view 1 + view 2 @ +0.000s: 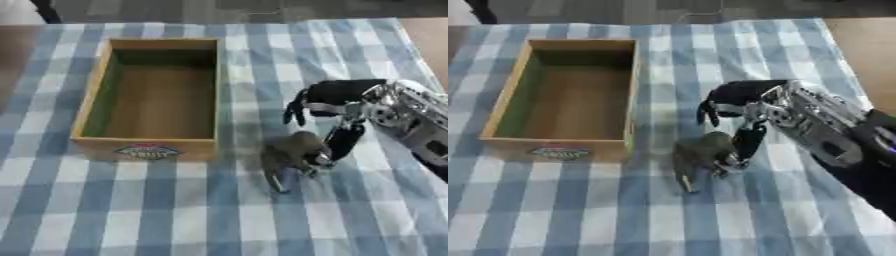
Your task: Pick up objects on the table and place them in the box.
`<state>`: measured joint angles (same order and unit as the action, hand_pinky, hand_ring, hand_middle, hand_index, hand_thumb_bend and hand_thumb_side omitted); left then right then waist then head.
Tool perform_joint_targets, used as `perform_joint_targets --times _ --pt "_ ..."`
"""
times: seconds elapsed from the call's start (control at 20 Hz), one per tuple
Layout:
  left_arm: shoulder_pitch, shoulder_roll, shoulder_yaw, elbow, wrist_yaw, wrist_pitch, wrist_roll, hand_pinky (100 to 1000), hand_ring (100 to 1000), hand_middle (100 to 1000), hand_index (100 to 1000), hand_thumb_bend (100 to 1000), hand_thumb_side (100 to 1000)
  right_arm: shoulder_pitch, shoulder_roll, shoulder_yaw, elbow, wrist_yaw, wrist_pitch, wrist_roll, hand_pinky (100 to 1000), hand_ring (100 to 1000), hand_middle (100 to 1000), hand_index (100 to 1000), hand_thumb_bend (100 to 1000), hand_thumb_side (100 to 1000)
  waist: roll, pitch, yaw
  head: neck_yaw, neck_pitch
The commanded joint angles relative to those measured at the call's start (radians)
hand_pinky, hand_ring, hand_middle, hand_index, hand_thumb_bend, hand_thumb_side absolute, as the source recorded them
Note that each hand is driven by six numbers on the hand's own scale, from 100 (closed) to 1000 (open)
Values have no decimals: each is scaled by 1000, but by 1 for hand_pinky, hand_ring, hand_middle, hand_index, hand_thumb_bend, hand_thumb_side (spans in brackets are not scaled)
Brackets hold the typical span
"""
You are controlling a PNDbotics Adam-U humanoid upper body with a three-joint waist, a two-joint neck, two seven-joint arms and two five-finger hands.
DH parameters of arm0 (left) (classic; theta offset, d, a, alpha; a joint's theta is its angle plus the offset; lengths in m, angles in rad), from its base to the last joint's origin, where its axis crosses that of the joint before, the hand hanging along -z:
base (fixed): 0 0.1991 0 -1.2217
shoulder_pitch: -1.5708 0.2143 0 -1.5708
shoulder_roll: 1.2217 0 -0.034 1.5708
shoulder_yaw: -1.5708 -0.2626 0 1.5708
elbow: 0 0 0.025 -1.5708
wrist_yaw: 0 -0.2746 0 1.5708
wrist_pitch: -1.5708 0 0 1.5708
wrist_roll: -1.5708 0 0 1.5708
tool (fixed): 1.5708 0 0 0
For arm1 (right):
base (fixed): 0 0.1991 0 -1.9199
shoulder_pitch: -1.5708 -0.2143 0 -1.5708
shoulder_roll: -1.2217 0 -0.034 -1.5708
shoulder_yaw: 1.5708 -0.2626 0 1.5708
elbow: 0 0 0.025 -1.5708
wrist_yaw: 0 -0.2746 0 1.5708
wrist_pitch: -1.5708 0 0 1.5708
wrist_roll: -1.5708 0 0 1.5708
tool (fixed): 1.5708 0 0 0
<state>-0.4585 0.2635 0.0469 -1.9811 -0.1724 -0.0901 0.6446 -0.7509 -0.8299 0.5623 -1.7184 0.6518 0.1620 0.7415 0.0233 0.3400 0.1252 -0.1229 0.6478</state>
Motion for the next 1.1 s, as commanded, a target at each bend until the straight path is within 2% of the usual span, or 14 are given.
perform_joint_targets --times 0.05,0.35,0.7,1.1 --pt "-16 15 -1 -19 2 -2 -6 824 822 774 750 100 611 -11 -12 -2 7 11 -8 -1 772 876 595 784 461 114 -1 -16 4 -3 -10" --pt "-18 14 -1 -19 2 -2 -10 823 823 774 749 100 612 -11 -5 9 23 7 -15 2 767 870 578 766 466 115 -1 -16 8 -5 -13" --pt "-19 14 -2 -19 2 -2 -11 823 823 774 749 100 611 -16 -4 11 9 -11 -5 -38 756 855 544 735 421 100 -3 -16 7 -3 -15" --pt "-19 14 -2 -19 1 0 -12 823 824 774 748 100 610 -12 1 20 28 -15 8 -46 751 849 533 724 383 100 -3 -13 6 -2 -15"
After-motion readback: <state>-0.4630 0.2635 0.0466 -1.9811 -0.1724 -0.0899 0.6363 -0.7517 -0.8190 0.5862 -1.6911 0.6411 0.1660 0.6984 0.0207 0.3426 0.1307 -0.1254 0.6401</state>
